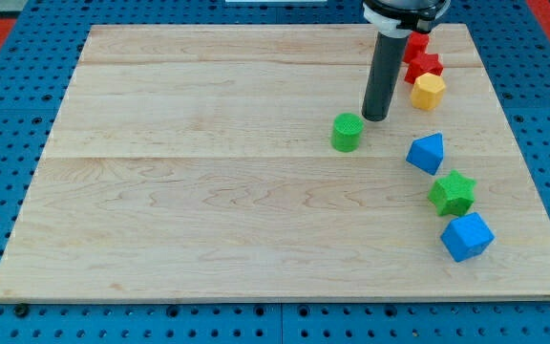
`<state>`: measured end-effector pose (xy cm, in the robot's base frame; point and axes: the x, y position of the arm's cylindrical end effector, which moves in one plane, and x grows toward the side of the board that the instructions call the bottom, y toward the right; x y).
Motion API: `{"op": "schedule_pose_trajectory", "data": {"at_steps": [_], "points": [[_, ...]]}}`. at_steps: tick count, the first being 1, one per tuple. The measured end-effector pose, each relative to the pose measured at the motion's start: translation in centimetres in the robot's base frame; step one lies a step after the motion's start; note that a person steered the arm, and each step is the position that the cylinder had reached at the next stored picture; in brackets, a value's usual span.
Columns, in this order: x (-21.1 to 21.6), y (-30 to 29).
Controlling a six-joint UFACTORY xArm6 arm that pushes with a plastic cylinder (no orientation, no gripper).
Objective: Slide the yellow hexagon slightly below the red star
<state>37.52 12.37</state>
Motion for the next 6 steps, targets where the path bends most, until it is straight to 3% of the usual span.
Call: {"op": "schedule_pose_trajectory", "data": {"at_steps": [2, 4, 5, 6], "points": [[-1.5, -4.0], [-0.6, 9.6], [0.2, 9.2], [1.5, -0.3]]}}
